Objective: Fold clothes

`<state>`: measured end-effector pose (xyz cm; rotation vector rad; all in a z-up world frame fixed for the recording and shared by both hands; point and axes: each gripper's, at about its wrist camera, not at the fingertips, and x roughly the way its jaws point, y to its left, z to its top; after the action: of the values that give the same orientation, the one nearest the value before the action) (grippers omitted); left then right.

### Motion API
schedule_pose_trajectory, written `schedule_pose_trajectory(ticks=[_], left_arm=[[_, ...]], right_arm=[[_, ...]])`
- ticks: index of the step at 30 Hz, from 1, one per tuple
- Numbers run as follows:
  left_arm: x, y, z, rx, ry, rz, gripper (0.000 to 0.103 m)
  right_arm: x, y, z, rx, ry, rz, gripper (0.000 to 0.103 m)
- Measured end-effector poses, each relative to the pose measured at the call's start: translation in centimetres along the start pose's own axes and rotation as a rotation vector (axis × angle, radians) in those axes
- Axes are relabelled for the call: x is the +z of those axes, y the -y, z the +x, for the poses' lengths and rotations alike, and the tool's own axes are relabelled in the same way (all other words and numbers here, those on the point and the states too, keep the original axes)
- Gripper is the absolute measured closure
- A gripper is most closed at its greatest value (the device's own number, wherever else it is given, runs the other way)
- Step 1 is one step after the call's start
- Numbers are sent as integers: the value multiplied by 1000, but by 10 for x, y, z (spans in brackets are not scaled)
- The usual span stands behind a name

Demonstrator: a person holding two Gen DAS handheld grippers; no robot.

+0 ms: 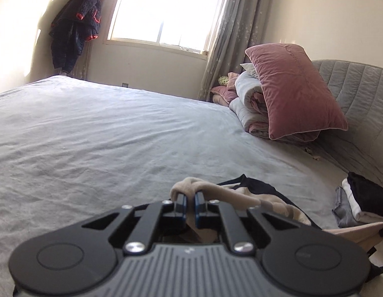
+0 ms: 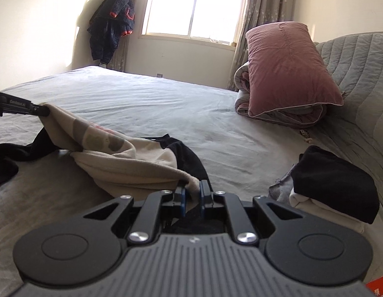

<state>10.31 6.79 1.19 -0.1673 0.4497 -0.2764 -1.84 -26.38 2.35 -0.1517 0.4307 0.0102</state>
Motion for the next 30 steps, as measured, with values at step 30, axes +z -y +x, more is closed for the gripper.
schedule_pose_trajectory(ticks=[30], left_arm=[[-28,-24,49,73,-235,-27,64]], right_arm=[[-39,31,46,-43,-210,31,91]])
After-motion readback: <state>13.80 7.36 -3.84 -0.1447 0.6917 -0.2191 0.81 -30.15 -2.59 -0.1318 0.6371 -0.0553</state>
